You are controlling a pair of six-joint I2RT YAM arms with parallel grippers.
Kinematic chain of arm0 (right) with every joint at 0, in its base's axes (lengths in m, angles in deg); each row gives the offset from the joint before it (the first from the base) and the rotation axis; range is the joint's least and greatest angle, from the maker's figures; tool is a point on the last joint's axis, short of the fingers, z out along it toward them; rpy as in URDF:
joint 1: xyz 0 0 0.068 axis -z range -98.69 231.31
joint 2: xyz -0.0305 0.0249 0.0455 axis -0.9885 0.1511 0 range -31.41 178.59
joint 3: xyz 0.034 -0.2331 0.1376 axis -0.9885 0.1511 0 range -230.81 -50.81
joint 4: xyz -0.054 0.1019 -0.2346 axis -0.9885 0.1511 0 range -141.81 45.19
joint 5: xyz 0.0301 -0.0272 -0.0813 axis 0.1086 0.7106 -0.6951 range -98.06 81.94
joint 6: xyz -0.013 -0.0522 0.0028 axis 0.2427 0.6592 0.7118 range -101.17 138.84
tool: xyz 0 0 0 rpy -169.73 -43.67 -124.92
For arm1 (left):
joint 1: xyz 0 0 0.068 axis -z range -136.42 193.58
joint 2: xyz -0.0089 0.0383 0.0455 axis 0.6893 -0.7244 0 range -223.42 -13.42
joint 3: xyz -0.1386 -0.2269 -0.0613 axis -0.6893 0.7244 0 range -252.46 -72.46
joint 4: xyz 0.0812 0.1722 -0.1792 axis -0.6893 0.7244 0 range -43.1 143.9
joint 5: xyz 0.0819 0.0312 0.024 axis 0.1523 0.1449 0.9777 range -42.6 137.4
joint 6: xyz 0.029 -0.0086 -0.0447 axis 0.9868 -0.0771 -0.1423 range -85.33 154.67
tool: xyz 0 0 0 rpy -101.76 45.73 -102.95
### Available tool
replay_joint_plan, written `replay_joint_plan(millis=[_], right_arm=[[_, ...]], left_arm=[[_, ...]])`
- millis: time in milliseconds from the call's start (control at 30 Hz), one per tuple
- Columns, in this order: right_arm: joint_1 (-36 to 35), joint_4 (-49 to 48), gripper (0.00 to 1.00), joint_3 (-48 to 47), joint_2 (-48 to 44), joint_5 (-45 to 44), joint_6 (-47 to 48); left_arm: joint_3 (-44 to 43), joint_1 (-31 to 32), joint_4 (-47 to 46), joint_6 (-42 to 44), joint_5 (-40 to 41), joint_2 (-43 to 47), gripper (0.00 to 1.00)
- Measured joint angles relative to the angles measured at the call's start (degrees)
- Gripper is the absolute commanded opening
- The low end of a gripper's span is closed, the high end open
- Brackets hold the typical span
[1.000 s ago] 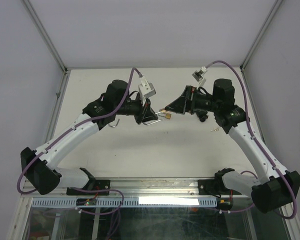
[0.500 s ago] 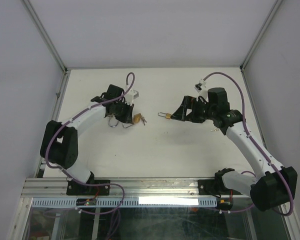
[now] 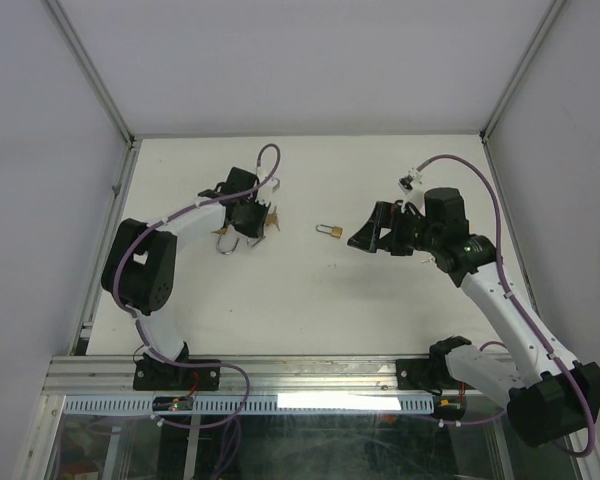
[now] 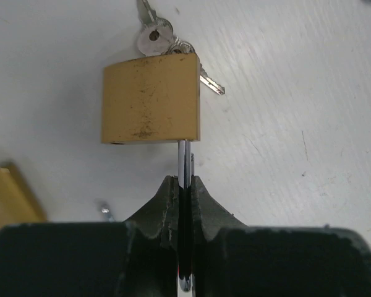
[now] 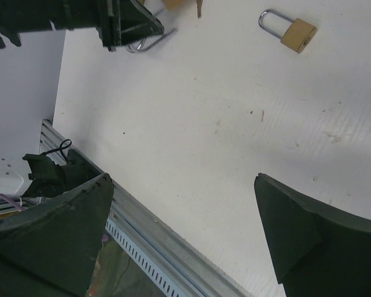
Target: Unlock with the key
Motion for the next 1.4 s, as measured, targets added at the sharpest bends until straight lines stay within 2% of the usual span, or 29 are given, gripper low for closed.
replay_joint_plan(millis=[300, 333, 400, 500, 600, 667, 800, 900, 1000, 1067, 1167, 1300, 1400], right_arm=[[0.0, 0.2, 1.0, 1.6, -2.7, -0.5, -1.5], [0.0, 0.2, 1.0, 1.6, -2.7, -0.5, -1.5], [0.0, 0.2, 1.0, 1.6, -2.7, -0.5, -1.5], [0.0, 0.2, 1.0, 1.6, -2.7, -0.4, -1.6], [0.0, 0.3, 1.0, 1.6, -2.7, -0.6, -1.7], [0.0, 1.0, 1.0, 1.3, -2.7, -1.9, -1.7], [0.0, 5.8, 1.0, -1.7, -1.0, -6.9, -1.7], [0.0, 10.8, 0.97, -6.4, 2.7, -12.8, -1.7], [0.0, 15.1, 0.93, -11.8, 7.8, -16.7, 0.2], [0.0, 18.1, 0.92, -16.2, 12.9, -17.6, 2.8], [0.0, 22.7, 0.97, -25.5, 23.2, -19.6, 6.6], [2.4, 25.3, 0.99, -28.0, 28.8, -22.0, 8.5], [9.4, 28.1, 0.95, -28.0, 29.5, -24.3, 8.3]], left_arm=[[8.8, 7.0, -1.8, -10.0, -3.9, 1.4, 0.0], [9.2, 7.0, -1.8, -11.0, -5.0, 1.4, 0.06], [10.0, 6.2, -2.3, -13.2, -7.8, 1.5, 0.42], [10.8, 2.6, -2.8, -18.0, -12.8, 1.7, 0.63], [10.5, 0.6, -2.4, -20.6, -13.2, 2.2, 0.88], [10.4, 0.2, -1.7, -21.6, -12.0, 3.0, 0.94], [10.4, 0.2, 1.4, -22.4, -8.4, 4.5, 0.94], [10.4, 0.2, 4.3, -21.6, -8.9, 5.8, 0.93], [10.0, 0.1, 4.7, -16.5, -14.8, 8.2, 0.94], [8.2, 0.4, 4.7, -9.6, -21.3, 10.0, 0.96], [4.4, 1.4, 4.7, 1.6, -28.4, 11.5, 0.99], [-0.4, 5.2, 7.2, 22.5, -31.5, 11.9, 0.99], [-6.8, 8.5, 10.4, 33.2, -32.2, 7.3, 0.99]])
